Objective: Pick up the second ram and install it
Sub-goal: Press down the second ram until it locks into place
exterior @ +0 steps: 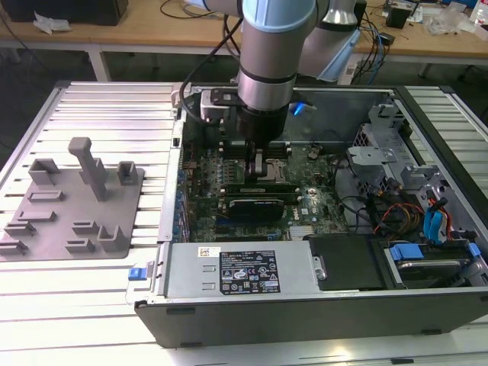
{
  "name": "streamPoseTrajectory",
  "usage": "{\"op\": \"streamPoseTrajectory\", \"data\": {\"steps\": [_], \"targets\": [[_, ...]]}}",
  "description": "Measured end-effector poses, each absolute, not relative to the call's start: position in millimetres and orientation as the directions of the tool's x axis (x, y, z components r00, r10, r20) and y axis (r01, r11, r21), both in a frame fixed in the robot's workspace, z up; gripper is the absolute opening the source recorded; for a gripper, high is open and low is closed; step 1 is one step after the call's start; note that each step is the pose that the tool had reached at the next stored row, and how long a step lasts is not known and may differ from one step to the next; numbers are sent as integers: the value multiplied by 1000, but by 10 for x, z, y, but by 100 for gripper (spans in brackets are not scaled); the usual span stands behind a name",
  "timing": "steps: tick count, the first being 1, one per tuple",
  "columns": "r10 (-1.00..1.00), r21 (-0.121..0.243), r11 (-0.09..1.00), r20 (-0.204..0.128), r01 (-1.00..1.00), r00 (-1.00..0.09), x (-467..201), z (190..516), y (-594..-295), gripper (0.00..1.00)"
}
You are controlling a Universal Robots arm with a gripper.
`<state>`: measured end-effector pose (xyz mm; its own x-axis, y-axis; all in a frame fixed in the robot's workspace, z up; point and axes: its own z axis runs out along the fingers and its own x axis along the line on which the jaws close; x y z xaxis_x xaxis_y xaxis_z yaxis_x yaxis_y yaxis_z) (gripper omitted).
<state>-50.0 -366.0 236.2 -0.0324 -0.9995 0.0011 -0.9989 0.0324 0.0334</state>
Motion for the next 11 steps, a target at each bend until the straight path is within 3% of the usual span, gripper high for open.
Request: {"op": "streamPoseTrajectory", "data": {"steps": [11], "targets": [[-999,33,33,1,-999,-32,-502,2311,-3660,8]]}}
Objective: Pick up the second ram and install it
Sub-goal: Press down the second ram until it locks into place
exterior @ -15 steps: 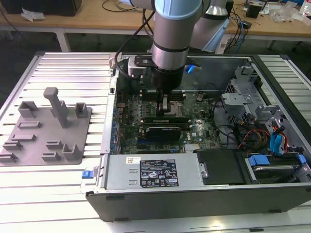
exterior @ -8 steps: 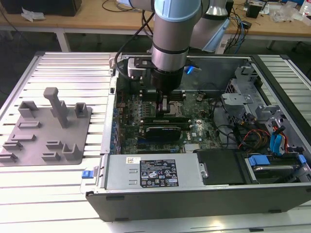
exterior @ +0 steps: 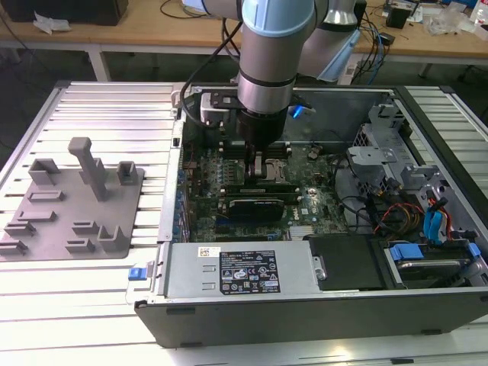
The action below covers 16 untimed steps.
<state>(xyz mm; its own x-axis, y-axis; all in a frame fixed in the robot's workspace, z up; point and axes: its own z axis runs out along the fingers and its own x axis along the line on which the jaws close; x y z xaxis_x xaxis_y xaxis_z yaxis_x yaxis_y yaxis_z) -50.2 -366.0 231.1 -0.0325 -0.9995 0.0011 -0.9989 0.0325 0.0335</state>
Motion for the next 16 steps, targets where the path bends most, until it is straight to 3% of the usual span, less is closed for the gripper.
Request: {"op": "streamPoseTrajectory", "data": {"steps": [13,16], "targets": [[-999,33,32,1,-999,-32,-503,2288,-3660,8],[-999,33,32,2,-999,-32,-503,2425,-3660,8]]}}
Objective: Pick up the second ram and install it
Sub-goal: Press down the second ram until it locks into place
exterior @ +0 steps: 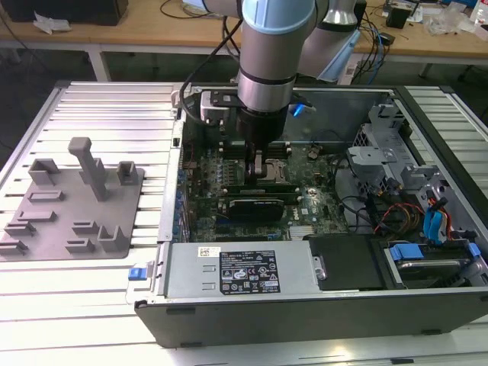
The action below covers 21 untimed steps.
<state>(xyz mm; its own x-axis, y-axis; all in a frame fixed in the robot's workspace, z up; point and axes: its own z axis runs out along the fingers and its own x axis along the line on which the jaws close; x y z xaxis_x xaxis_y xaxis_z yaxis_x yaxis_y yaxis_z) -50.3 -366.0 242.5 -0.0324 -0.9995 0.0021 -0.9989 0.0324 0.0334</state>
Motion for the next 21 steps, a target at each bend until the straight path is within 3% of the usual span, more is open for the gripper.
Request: {"op": "streamPoseTrajectory", "data": {"steps": [4,21], "targets": [[-999,33,33,2,-999,-33,-503,2562,-3660,8],[-999,33,32,2,-999,-32,-217,2594,-3660,8]]}}
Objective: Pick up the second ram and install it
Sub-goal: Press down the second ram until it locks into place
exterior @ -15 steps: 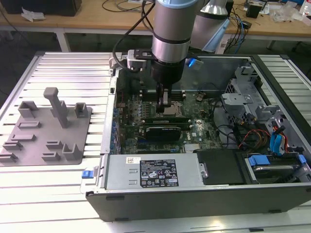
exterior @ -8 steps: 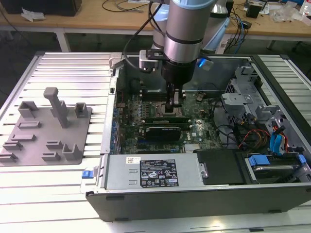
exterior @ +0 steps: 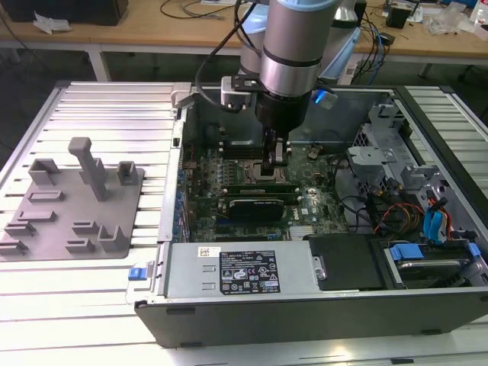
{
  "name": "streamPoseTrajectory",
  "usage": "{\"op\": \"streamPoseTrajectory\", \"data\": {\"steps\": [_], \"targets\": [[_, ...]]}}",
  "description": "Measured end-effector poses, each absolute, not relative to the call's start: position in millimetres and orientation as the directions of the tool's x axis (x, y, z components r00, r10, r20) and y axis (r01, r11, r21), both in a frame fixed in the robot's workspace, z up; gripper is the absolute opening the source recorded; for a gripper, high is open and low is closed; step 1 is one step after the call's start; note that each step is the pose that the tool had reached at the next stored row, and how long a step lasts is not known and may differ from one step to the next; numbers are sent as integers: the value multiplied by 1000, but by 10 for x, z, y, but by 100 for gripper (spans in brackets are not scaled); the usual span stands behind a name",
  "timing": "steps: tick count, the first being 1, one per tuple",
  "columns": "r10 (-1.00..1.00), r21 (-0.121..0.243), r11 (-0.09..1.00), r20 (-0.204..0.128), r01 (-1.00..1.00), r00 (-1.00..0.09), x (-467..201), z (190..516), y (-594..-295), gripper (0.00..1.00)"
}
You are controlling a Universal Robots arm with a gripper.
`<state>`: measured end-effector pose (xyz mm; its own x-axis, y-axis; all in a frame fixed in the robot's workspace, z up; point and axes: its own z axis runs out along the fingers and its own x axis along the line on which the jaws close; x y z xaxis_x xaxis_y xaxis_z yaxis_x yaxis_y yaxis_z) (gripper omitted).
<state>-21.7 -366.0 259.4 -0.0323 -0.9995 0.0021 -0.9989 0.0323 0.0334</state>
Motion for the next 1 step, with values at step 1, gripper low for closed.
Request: {"op": "streamPoseTrajectory", "data": {"steps": [1], "targets": [[-999,33,32,2,-999,-32,-217,2596,-3660,8]]}}
